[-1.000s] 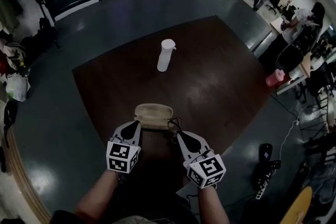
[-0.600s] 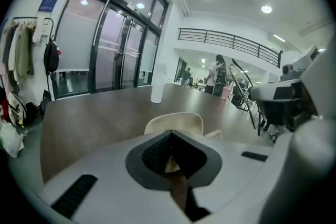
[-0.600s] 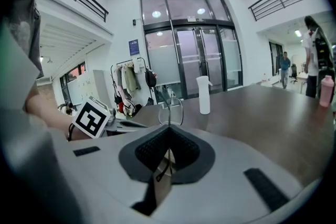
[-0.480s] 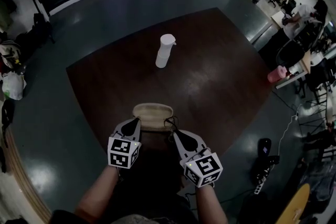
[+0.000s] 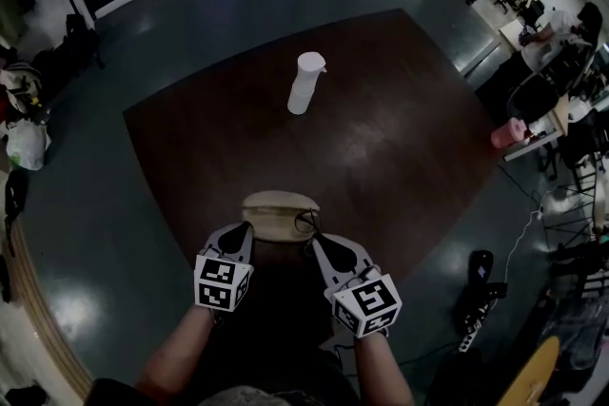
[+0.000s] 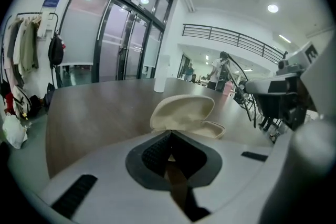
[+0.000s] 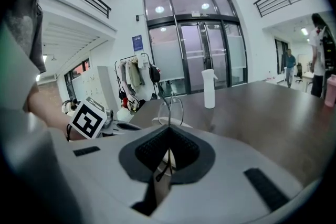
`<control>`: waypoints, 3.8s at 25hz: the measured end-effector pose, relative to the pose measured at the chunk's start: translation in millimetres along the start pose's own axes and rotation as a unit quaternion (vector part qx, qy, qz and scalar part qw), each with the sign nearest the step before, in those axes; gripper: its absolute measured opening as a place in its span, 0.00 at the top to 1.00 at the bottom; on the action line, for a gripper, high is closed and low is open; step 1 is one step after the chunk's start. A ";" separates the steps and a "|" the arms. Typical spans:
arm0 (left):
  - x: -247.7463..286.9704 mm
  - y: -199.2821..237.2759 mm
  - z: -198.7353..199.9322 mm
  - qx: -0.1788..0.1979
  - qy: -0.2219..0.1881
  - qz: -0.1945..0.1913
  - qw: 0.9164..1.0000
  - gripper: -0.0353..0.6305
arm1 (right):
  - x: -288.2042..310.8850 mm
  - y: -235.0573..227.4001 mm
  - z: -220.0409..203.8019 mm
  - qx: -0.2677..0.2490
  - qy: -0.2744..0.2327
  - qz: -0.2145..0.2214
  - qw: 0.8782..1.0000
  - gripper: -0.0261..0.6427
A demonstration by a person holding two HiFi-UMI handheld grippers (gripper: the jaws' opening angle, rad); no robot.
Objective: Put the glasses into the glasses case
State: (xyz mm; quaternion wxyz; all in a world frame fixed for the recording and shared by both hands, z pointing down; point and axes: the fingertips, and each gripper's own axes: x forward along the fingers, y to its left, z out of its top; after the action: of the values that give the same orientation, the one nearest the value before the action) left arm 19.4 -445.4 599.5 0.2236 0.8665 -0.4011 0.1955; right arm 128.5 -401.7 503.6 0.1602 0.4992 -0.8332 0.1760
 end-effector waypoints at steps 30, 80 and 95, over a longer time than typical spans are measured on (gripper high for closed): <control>0.3 -9.9 -18.0 0.029 -0.015 -0.002 0.999 0.94 | 57.4 25.7 -72.9 -0.331 0.244 0.030 0.911 0.98; -7.0 -13.8 -19.6 0.032 -0.014 -0.019 0.999 0.94 | 104.9 31.0 -86.0 -0.394 0.263 0.044 0.880 0.83; -12.2 0.3 -23.0 0.041 -0.016 -0.010 0.999 0.94 | 59.7 55.0 -75.6 -0.336 0.205 0.038 0.918 0.81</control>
State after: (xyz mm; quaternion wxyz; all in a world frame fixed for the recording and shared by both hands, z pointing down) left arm 8.2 -425.6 612.3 0.1834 0.8820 -0.3876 0.1953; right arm 59.6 -389.6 589.7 0.4795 0.3371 -0.8102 -0.0102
